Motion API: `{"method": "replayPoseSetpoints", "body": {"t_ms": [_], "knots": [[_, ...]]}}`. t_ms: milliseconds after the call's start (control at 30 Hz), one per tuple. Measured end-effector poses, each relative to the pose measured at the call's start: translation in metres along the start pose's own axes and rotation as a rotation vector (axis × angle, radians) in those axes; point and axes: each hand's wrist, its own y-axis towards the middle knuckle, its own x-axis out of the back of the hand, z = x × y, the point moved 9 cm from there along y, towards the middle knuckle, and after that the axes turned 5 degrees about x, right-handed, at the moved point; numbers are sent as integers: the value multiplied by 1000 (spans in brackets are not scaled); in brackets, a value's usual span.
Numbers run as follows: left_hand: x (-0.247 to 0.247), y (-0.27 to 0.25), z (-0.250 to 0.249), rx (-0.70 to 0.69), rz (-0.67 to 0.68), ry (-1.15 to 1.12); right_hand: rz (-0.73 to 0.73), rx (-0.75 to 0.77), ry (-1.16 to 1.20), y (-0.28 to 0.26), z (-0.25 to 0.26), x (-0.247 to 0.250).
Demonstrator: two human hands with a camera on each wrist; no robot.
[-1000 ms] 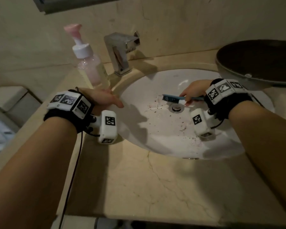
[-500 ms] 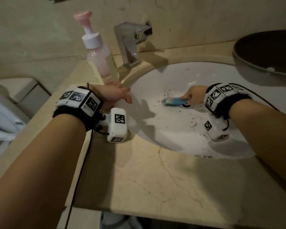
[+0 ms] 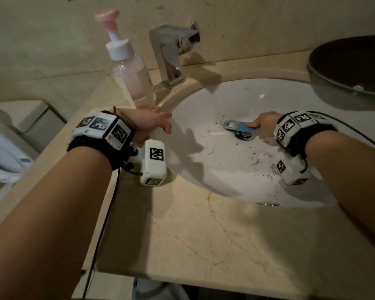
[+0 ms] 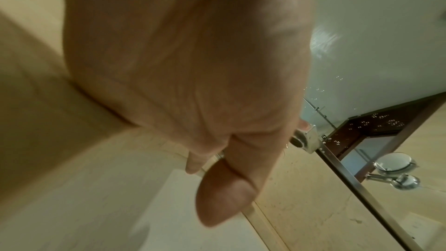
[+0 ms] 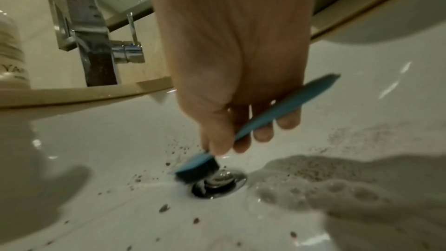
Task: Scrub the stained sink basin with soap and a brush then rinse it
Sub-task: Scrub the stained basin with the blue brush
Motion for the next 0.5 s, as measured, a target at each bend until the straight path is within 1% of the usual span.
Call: {"method": "replayPoseSetpoints", "body": {"t_ms": [67, 133, 167, 200, 233, 267, 333, 367, 433, 500], "knots": [[1, 2, 0, -4, -5, 12, 83, 53, 53, -4, 3, -5], [4, 3, 0, -9, -14, 106, 250, 119, 75, -14, 14, -14], [5, 5, 0, -16, -17, 148, 305, 144, 79, -18, 21, -16], [6, 7, 1, -19, -18, 164, 318, 162, 102, -21, 25, -13], [5, 9, 2, -16, -15, 147, 293, 167, 136, -22, 26, -5], [3, 8, 2, -11, -6, 119, 229, 174, 156, -19, 22, 7], [3, 10, 2, -24, -1, 123, 114, 140, 172, -23, 8, 33], [5, 11, 1, -42, -8, 167, 99, 126, 173, -26, 0, 40], [8, 10, -2, -74, -22, 211, 150, 120, 196, -34, -14, 42], [7, 9, -3, -81, -7, 224, 223, 60, 213, -39, -32, 33]]}}
